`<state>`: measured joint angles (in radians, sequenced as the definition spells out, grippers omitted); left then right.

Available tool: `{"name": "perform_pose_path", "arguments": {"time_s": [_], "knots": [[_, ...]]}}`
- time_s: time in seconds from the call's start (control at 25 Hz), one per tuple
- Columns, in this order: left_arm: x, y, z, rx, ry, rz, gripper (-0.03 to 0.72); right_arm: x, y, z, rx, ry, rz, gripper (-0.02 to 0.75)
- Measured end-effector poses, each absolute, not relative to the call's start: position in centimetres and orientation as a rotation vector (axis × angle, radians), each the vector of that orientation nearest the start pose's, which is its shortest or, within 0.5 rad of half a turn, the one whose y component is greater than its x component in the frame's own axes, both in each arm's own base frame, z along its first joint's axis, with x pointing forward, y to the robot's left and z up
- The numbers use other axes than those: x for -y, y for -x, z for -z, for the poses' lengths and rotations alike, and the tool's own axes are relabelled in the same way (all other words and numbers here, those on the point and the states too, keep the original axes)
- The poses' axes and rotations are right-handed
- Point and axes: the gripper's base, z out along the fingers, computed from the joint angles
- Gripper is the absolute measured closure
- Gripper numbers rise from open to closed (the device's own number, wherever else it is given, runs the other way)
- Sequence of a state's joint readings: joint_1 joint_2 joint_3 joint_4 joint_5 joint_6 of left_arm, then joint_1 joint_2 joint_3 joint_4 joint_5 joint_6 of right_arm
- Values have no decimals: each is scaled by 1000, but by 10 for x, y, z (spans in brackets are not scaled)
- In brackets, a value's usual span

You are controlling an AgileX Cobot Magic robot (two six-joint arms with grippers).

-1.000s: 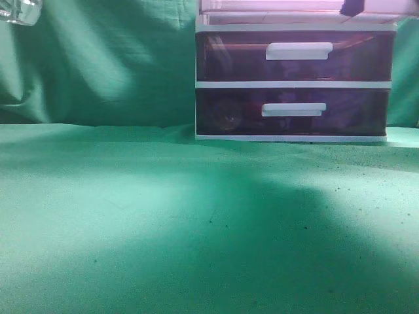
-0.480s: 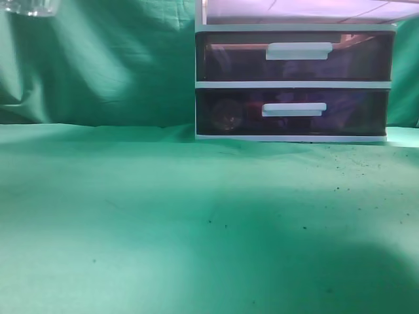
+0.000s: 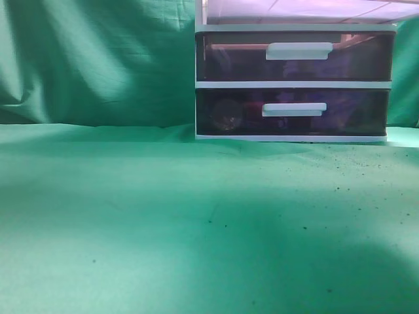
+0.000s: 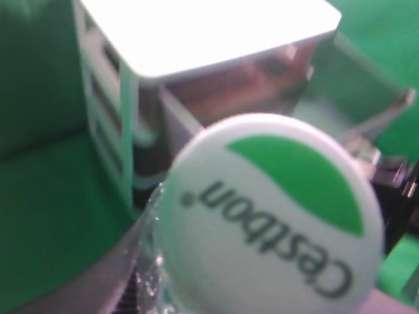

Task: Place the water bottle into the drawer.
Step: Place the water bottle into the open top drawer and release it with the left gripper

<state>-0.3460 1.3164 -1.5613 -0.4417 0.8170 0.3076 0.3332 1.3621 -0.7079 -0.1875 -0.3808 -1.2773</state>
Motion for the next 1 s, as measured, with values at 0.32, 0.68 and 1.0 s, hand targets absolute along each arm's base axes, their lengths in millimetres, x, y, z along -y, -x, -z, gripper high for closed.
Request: {"name": "perform_pose_path", "arguments": {"time_s": [0.32,0.68,1.0], "knots": [[188,-306,-511,-1791,-649,685,391,-101,-274,-274,-1101,1449,744,655],[243,-379,-431,-1943,-751,616,391,-101,-273,-274,-1098,1449,746,655],[256,-401,-398,-1991,-745,626,391,-102,-274,-269,-1112,1475,741,655]]}}
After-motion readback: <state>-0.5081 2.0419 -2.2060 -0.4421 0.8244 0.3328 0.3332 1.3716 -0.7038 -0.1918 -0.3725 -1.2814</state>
